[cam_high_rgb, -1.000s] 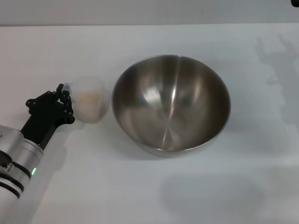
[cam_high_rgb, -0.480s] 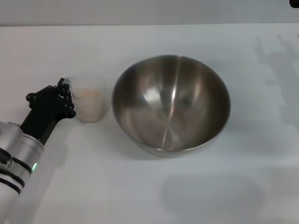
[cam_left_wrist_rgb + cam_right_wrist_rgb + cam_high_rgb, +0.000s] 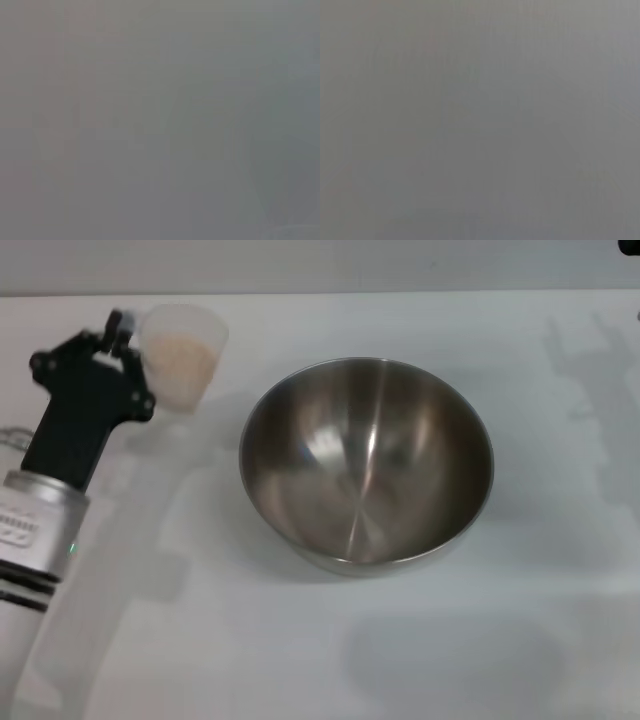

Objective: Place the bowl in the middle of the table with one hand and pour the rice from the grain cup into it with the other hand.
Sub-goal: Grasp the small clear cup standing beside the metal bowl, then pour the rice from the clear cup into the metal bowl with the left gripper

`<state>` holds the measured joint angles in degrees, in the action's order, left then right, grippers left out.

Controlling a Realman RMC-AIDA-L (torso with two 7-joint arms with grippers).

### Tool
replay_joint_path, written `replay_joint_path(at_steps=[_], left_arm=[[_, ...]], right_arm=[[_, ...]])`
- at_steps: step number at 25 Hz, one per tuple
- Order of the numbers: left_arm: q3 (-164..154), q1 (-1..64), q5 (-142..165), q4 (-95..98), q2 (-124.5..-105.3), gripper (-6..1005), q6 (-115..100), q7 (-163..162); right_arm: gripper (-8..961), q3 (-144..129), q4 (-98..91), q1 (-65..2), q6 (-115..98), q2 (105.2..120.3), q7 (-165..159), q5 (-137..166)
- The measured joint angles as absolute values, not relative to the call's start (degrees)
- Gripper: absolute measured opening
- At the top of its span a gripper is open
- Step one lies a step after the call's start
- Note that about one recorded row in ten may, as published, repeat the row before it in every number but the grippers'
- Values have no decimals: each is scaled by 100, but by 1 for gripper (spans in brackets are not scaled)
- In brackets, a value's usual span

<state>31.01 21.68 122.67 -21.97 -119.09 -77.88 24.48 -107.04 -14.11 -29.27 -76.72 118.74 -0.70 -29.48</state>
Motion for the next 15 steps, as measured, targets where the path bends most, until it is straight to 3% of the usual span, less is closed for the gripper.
replay_joint_path(at_steps=[15], left_arm=[[2406, 2576, 12764, -2783, -11918, 40, -7717, 8899]], right_arm=[[610, -10687, -1214, -3085, -7655, 11859, -61, -2954]])
